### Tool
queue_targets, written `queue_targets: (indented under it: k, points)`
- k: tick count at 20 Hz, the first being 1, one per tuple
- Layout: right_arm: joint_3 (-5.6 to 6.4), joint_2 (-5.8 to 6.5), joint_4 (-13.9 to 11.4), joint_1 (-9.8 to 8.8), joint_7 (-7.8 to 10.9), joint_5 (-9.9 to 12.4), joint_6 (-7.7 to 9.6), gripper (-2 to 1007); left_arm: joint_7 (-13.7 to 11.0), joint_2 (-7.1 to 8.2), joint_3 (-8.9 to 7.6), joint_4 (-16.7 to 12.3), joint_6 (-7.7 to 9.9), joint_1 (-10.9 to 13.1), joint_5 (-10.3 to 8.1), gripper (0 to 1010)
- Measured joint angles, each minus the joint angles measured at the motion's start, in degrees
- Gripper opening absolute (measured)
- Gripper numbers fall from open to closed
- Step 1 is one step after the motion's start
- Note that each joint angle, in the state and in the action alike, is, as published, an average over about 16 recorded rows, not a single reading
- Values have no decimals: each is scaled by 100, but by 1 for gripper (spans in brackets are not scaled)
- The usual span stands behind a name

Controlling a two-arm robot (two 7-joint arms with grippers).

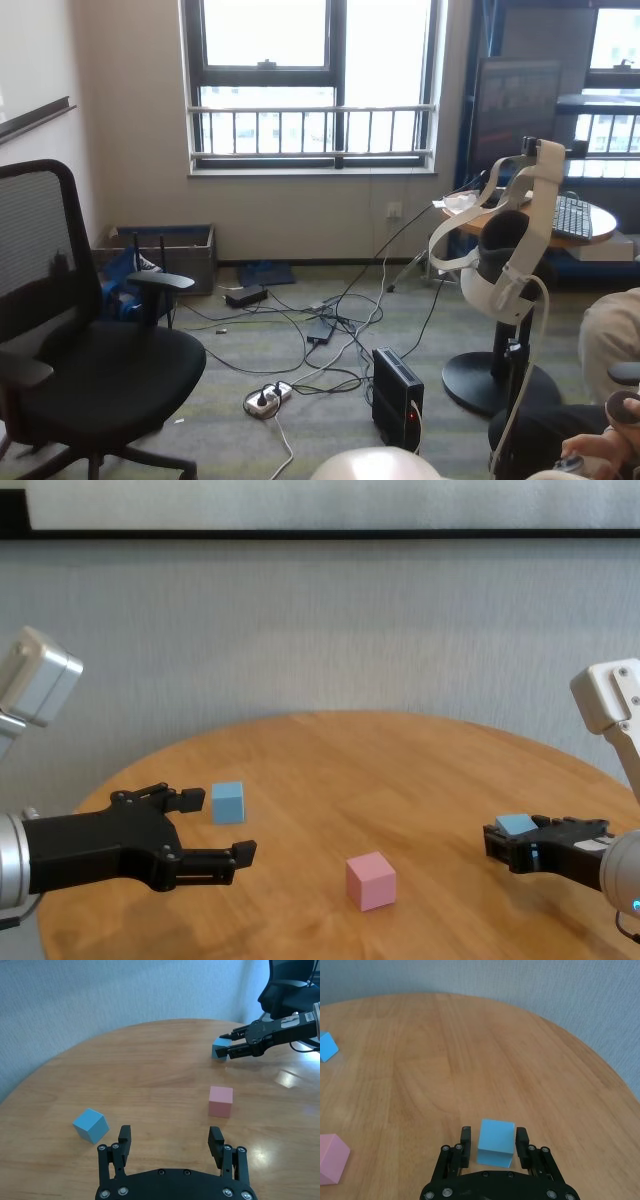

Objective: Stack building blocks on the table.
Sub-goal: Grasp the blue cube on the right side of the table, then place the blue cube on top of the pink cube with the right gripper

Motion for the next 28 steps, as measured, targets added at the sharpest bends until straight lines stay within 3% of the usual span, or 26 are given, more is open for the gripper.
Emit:
queue_targets:
  k: [9, 22, 28]
  points:
    - [86, 52, -258, -125, 215, -65, -50, 394, 0, 0, 0, 0, 0, 0, 0, 1000]
    - [37, 357, -1624, -813, 903, -48, 57, 358, 0, 0, 0, 0, 0, 0, 0, 1000]
    - [-33, 396, -2027, -1081, 1078, -100, 129, 358, 0, 0, 0, 0, 0, 0, 0, 1000]
